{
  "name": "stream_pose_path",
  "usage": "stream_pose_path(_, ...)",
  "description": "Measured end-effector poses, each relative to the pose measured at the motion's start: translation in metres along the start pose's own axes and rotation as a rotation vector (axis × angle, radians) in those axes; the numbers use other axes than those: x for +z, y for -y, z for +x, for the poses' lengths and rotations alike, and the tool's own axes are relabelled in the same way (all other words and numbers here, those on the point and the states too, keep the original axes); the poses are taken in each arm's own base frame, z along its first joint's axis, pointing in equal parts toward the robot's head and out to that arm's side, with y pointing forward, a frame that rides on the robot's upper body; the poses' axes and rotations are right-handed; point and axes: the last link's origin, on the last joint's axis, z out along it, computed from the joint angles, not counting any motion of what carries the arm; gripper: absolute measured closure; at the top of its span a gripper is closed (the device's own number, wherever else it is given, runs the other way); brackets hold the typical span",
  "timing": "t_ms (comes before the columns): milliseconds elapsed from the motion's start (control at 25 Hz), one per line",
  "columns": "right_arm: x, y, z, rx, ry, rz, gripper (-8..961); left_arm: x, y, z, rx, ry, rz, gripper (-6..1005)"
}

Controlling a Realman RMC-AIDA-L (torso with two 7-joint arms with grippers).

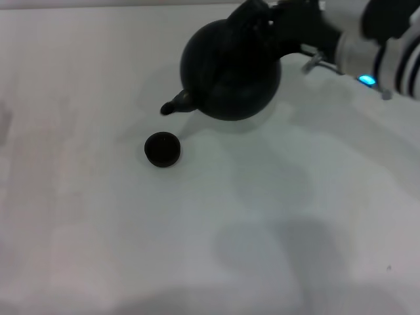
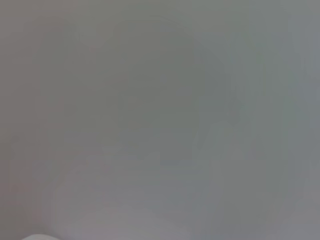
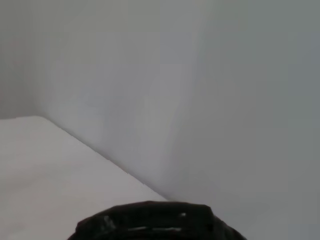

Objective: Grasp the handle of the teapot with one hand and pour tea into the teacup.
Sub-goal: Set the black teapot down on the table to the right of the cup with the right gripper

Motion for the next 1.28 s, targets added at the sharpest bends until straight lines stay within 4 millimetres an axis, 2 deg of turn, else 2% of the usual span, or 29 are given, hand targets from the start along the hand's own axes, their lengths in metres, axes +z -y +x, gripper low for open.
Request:
stream_pose_path(400, -0.033, 0.049, 0.021, 0.208, -0.08, -0.014, 834, 0.001, 0.001, -0.001, 0.002, 0.01, 0.004, 112)
stream_pose_path(560, -0.047, 0.06, 0.035, 0.248, -0.108, 0.004, 835, 0.002, 0.001, -0.001, 0.002, 0.011, 0.003, 111)
stream_pose_path(880, -0.072, 0.074, 0.06, 0.326, -0.148, 0.049, 833, 0.003, 0.0, -0.001, 0.003, 0.013, 0.003, 111)
stream_pose_path(1160, -0.073, 0.071, 0.078, 0.329, -0.212, 0.039, 834, 0.004, 0.0, 0.0, 0.007, 0.011, 0.0, 111)
stream_pose_path(1280, -0.072, 0.07, 0.079, 0.33, -0.215, 0.036, 834, 0.004, 0.001, 0.0, 0.009, 0.01, 0.001, 111)
